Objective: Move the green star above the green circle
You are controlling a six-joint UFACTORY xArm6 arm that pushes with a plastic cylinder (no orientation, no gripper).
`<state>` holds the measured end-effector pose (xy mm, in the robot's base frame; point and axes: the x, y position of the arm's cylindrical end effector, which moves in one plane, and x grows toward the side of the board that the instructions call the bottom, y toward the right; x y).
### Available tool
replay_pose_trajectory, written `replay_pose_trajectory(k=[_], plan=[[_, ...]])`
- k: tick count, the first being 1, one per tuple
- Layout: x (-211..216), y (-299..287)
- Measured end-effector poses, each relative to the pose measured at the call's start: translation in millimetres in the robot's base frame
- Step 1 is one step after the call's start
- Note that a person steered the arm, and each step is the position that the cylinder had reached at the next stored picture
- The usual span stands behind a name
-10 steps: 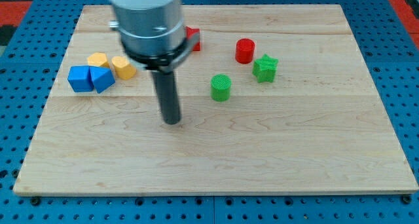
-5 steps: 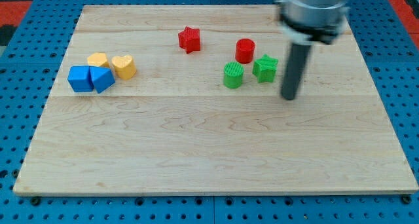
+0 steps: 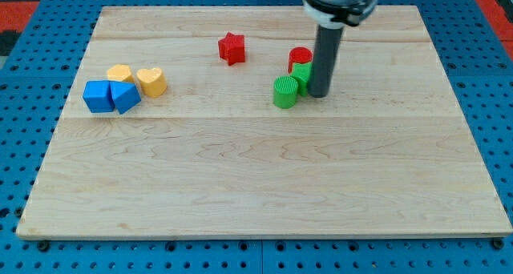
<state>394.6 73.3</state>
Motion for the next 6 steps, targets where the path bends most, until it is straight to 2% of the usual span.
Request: replay_pose_trajectory(k=[1,2,4,6], plan=[[-1.4,-12.6],[-10.2,26.9],[-44.5,27.1],[-44.6,-52.1]])
